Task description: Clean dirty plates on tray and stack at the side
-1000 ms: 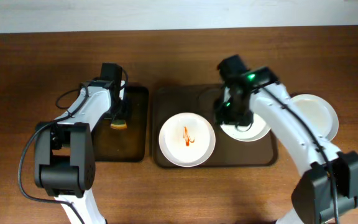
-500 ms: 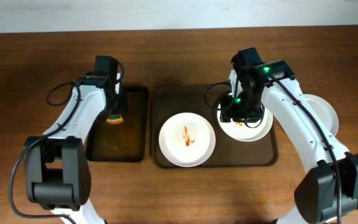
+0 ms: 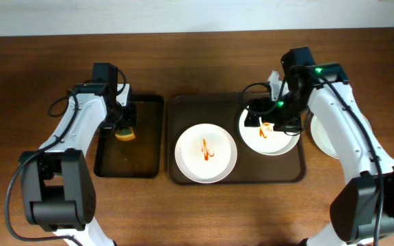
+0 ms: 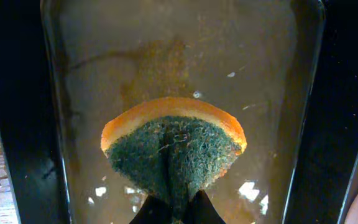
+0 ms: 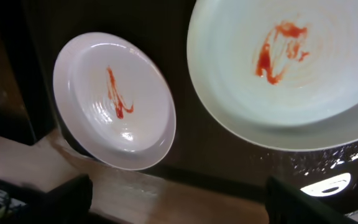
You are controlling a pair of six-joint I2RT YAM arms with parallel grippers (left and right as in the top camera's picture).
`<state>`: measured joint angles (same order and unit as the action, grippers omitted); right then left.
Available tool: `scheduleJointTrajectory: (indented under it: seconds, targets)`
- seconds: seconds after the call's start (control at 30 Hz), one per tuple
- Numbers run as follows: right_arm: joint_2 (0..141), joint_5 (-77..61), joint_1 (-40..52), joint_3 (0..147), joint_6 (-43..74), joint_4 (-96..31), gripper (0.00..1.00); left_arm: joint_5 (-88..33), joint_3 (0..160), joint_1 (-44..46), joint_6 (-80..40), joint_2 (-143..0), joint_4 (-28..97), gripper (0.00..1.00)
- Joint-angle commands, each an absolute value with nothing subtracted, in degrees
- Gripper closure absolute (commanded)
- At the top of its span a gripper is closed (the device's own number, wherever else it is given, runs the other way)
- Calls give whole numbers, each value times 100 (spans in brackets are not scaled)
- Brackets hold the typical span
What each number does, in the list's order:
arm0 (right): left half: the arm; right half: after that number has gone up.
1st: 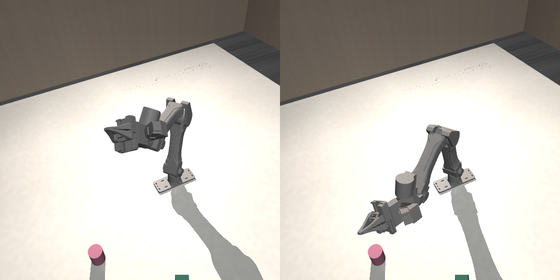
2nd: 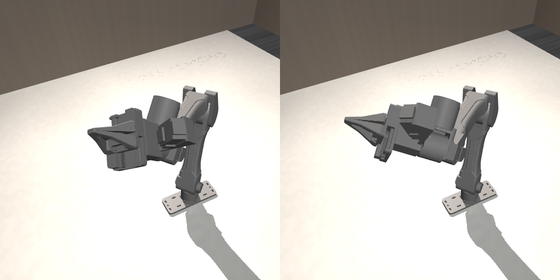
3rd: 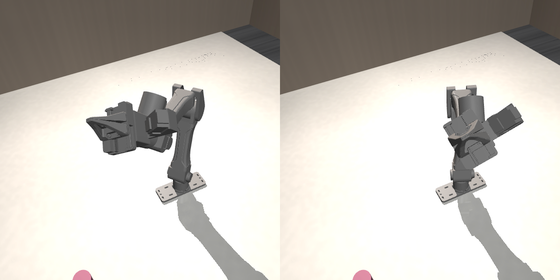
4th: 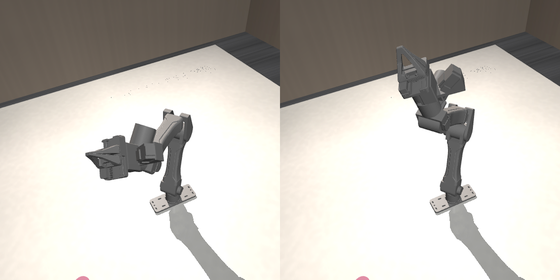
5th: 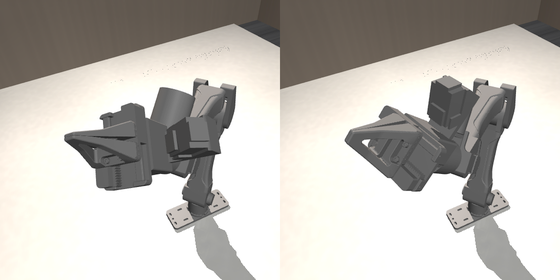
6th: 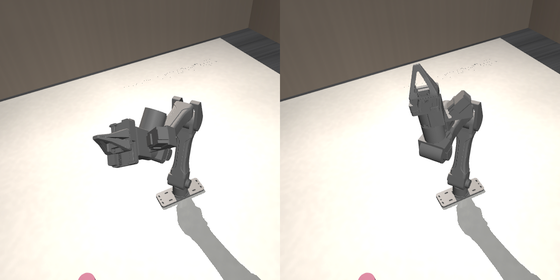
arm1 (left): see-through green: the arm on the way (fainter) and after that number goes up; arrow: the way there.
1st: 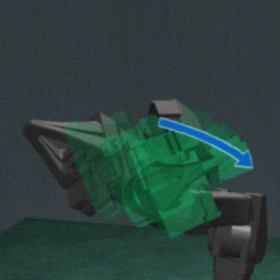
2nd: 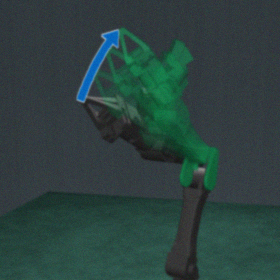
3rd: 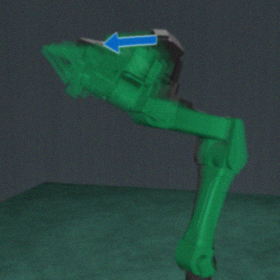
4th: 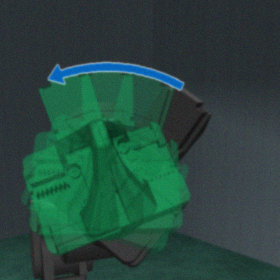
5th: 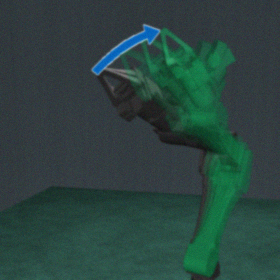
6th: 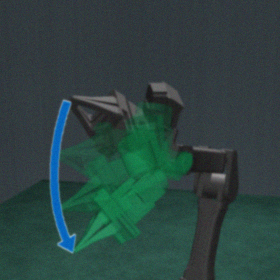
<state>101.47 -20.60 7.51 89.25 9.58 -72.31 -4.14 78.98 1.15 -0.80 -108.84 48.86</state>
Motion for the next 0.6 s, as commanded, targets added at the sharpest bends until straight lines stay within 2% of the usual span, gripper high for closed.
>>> scheduleJointTrajectory:
  seconds: [0.0,0.07,0.1,0.17,0.23,0.27,0.33,0.4,0.47,0.5,0.57]
  targets:
    - [10097,-2274,753,8995,882,-7264,10,-515,7999,106,54,-10766,4851,100]
    - [10097,-2722,784,8991,882,-7231,12,-473,7999,106,56,-10766,4853,100]
    - [10097,-3288,1037,8991,884,-6965,21,-298,7999,93,54,-10766,4786,100]
    - [10099,-3249,1686,8945,1291,-6342,31,-279,7999,89,51,-10766,4716,100]
    - [10263,-2073,2891,8759,2477,-5216,24,-279,7999,91,51,-10766,4716,100]
    - [10396,-1684,3280,8731,2766,-4877,24,-281,7999,91,49,-10766,4716,100]
    - [10908,-694,4176,8731,2952,-3942,25,-274,7999,89,51,-10766,4718,100]
    - [11430,226,4768,8731,2961,-3297,30,-276,7999,89,51,-10766,4716,100]
    - [11762,346,4925,8731,3275,-3103,35,-274,7999,89,49,-10766,4716,100]
    - [11963,349,4936,8731,3618,-2985,45,-274,7999,89,49,-10766,4716,100]
    - [12101,353,4950,8731,3802,-2947,56,-276,7999,89,49,-10766,4716,100]
